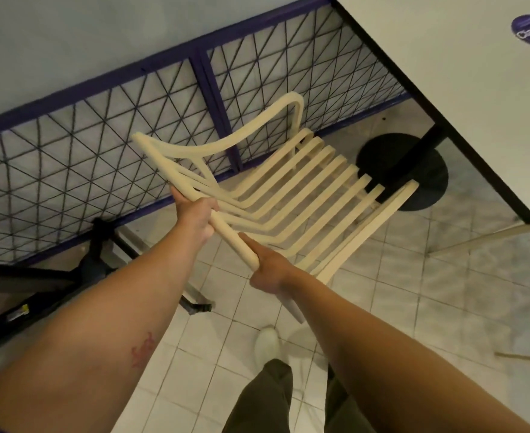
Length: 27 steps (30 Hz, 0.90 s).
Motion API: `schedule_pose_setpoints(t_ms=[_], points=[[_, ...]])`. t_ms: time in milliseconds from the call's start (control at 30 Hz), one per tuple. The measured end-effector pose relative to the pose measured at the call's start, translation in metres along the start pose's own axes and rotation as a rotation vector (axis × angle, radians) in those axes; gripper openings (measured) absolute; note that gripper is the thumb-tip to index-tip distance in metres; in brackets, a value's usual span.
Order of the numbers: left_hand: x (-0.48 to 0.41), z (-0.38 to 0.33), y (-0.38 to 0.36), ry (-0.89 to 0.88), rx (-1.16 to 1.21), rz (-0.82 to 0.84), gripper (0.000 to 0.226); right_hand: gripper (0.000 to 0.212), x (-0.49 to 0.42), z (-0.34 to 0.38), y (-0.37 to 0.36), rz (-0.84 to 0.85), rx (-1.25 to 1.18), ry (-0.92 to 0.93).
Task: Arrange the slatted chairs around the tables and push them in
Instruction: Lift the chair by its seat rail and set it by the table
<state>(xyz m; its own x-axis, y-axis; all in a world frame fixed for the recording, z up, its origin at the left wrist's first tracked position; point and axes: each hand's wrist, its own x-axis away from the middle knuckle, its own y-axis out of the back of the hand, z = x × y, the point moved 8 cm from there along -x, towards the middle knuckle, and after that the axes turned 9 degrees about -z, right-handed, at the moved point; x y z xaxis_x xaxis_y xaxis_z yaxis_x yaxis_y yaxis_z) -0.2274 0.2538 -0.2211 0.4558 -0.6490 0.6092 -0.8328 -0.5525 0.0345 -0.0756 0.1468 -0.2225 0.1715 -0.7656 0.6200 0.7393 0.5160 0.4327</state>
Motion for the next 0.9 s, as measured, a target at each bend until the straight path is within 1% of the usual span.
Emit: schedule_pose_setpoints(t_ms=[333, 467, 600, 667, 733, 800, 900], points=[[-0.043, -0.029, 0.005, -0.013, -0.163, 0.081, 0.107, 0.099, -0.032, 0.035, -0.032, -0.052, -0.115, -0.058], [-0.054, -0.037, 0.012, -0.026, -0.208, 0.049, 0.101, 0.096, -0.039, 0.045, -0.040, -0.063, -0.111, -0.065], [-0.041, -0.044, 0.012, -0.083, -0.234, 0.005, 0.096, 0.095, -0.037, 0.052, -0.031, -0.064, -0.095, -0.043], [-0.026, -0.035, 0.012, -0.088, -0.289, 0.007, 0.094, 0.095, -0.033, 0.051, -0.027, -0.046, -0.073, -0.020], [-0.018, -0.018, 0.013, -0.073, -0.341, 0.011, 0.097, 0.094, -0.031, 0.047, -0.028, -0.019, -0.039, -0.012], [-0.012, -0.008, 0.019, -0.056, -0.338, 0.002, 0.100, 0.093, -0.026, 0.045, -0.027, -0.001, -0.037, -0.003], [-0.005, -0.007, 0.022, -0.077, -0.327, -0.004, 0.099, 0.090, -0.017, 0.043, -0.024, 0.022, -0.050, 0.031]])
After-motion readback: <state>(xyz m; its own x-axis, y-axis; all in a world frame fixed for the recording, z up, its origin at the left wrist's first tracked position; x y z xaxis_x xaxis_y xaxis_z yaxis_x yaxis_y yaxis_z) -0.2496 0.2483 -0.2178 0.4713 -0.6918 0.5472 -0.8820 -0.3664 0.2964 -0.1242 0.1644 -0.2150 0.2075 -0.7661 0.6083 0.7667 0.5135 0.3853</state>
